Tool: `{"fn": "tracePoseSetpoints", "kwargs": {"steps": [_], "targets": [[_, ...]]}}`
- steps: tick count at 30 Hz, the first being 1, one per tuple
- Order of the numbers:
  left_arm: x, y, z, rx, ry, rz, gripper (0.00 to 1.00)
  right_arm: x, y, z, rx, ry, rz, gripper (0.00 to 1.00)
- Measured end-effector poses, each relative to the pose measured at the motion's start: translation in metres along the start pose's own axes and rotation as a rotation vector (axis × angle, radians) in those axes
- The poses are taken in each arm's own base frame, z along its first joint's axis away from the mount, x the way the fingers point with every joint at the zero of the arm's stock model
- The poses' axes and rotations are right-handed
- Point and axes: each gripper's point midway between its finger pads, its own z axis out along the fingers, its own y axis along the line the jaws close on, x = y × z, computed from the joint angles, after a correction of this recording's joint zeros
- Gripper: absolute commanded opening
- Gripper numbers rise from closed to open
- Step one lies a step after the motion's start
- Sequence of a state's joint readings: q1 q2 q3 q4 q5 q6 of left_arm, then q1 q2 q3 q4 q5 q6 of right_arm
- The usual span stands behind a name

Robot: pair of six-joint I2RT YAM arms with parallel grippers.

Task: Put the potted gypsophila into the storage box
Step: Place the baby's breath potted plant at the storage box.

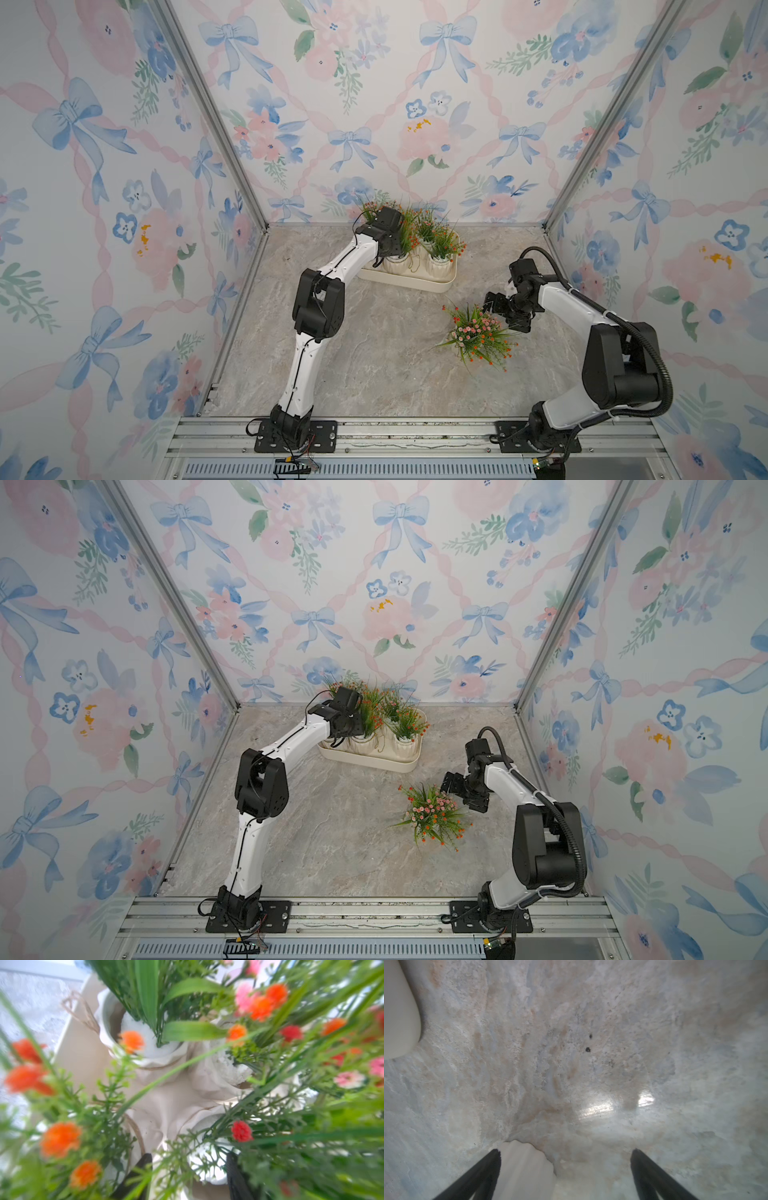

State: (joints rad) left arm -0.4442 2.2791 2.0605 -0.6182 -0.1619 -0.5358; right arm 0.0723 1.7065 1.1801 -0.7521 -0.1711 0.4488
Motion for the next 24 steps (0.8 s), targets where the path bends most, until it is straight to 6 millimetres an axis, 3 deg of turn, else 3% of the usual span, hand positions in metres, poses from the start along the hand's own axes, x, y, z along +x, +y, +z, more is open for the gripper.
{"fn": "tracePoseSetpoints", "kwargs": {"steps": [7, 11, 17, 24], "targets": [[-0.029, -0.004, -0.043, 0.038, -0.075, -0.016, 0.70, -0.007, -0.004, -0.047, -0.014, -0.087, -0.006, 0.96], [-0.044, -0.007, -0.069, 0.066, -0.122, -0.025, 0.71, -0.001, -0.014, -0.068, 0.000, -0.108, 0.006, 0.94], [-0.057, -0.013, -0.105, 0.105, -0.172, -0.027, 0.74, 0.012, -0.028, -0.082, 0.020, -0.107, 0.031, 0.89], [-0.045, -0.008, -0.153, 0.127, -0.194, -0.011, 0.76, 0.033, -0.044, -0.080, 0.039, -0.074, 0.057, 0.89]]}}
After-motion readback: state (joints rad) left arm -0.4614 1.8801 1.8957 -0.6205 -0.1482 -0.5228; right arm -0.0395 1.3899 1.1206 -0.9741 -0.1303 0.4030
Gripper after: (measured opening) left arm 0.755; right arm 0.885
